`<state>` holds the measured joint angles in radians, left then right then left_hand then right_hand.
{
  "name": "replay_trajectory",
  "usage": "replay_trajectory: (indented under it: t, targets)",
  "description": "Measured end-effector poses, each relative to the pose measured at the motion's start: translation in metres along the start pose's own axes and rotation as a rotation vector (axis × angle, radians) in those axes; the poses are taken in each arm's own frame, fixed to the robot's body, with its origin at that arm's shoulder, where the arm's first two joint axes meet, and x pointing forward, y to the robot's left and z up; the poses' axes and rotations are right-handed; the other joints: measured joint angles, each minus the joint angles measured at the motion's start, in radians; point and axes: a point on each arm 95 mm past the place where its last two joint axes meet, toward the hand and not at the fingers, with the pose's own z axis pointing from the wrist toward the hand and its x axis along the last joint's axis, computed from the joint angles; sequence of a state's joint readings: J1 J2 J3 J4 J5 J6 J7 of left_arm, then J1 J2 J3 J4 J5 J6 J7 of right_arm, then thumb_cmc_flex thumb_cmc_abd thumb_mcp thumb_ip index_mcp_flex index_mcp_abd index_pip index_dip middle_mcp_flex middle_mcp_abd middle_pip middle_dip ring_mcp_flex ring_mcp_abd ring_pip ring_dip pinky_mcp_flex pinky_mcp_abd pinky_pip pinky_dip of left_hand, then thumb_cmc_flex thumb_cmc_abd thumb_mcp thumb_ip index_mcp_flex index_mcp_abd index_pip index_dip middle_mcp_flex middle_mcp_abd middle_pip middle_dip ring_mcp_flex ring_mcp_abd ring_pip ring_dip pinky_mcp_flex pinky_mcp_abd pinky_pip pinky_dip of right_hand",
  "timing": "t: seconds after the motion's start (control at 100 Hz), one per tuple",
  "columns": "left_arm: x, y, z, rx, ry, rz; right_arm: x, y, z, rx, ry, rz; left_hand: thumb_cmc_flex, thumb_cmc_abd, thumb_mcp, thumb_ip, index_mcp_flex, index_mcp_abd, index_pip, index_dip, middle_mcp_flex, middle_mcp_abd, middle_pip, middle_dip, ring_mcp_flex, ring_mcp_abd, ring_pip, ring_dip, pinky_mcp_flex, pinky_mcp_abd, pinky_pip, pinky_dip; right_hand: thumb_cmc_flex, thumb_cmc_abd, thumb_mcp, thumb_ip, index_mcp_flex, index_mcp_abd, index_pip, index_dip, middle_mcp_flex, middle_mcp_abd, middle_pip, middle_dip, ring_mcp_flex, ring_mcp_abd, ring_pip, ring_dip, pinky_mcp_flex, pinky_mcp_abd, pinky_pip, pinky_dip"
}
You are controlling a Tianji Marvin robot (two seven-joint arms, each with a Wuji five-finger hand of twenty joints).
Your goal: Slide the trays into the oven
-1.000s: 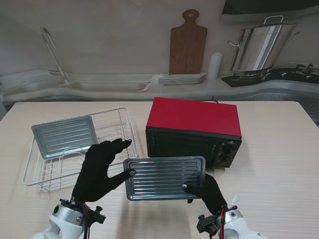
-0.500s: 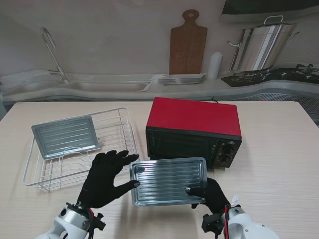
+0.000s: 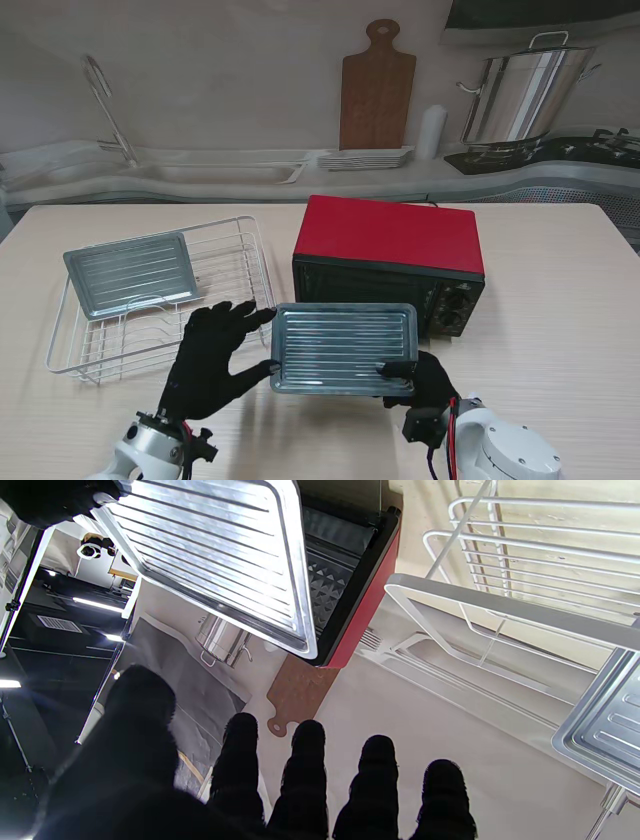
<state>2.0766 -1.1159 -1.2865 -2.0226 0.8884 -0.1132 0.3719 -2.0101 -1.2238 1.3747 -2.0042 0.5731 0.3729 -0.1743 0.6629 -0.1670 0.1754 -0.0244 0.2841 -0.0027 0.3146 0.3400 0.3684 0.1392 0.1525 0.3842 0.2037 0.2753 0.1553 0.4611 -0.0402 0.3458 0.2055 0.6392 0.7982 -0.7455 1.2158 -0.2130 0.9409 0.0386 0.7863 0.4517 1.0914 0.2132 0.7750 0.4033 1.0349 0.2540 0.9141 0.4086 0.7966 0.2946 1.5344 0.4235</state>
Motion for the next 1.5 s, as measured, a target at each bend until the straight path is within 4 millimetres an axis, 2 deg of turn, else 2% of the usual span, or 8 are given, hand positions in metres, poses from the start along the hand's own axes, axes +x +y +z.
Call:
replay_trajectory:
  t: [0.27, 0.41, 0.67, 1.5]
  targets:
    - [-0.004, -0.002, -0.002, -0.001, 0.017, 0.047, 0.004, -0.001, 0.009, 0.017, -0.078, 0.065, 0.000, 0.000, 0.000, 0.000, 0.000, -0.012, 0.000, 0.000, 0.000, 0.000, 0.000, -0.009, -0.012, -0.003, -0.009, -0.011, -0.001, -0.009, -0.010, 0.000, 0.000, 0.013, -0.001, 0.000, -0.014, 0.008, 0.008, 0.000, -0.012, 0.009, 0.012, -0.006, 0.000, 0.001, 0.000, 0.000, 0.000, 0.000, 0.000, -0.002]
    - [-0.008, 0.001, 0.001, -0.022, 0.033, 0.073, 0.005, 0.001, 0.012, 0.015, -0.112, 0.091, 0.000, 0.000, 0.000, 0.000, 0.000, -0.013, 0.000, 0.000, -0.014, -0.012, -0.017, -0.010, -0.026, -0.035, -0.020, -0.022, -0.005, -0.022, -0.013, -0.001, 0.000, 0.014, -0.001, 0.000, -0.015, 0.008, 0.010, 0.000, -0.016, 0.009, 0.014, -0.010, 0.000, 0.001, 0.000, 0.000, 0.000, 0.000, 0.000, -0.004]
    - [-0.015, 0.007, 0.002, -0.008, 0.062, 0.077, 0.007, 0.005, 0.015, 0.009, -0.167, 0.154, 0.000, 0.000, 0.000, 0.000, 0.000, -0.026, 0.000, 0.000, -0.014, -0.013, -0.017, -0.010, -0.026, -0.036, -0.021, -0.027, -0.007, -0.023, -0.013, -0.011, 0.000, 0.025, -0.010, -0.001, -0.026, 0.009, 0.020, -0.010, -0.017, 0.010, 0.023, -0.017, 0.000, 0.001, 0.000, 0.000, -0.001, 0.000, 0.000, -0.004]
    - [-0.017, 0.007, 0.001, 0.047, 0.053, 0.120, 0.016, 0.027, 0.028, -0.056, -0.256, 0.163, 0.000, 0.000, 0.002, 0.000, 0.000, -0.041, 0.012, 0.000, -0.014, -0.013, -0.015, -0.011, -0.025, -0.036, -0.021, -0.027, -0.007, -0.024, -0.013, -0.023, 0.000, 0.036, -0.012, -0.001, -0.042, 0.021, 0.031, -0.012, -0.017, 0.024, 0.037, -0.026, 0.000, 0.001, 0.011, 0.000, -0.001, 0.001, 0.003, -0.004]
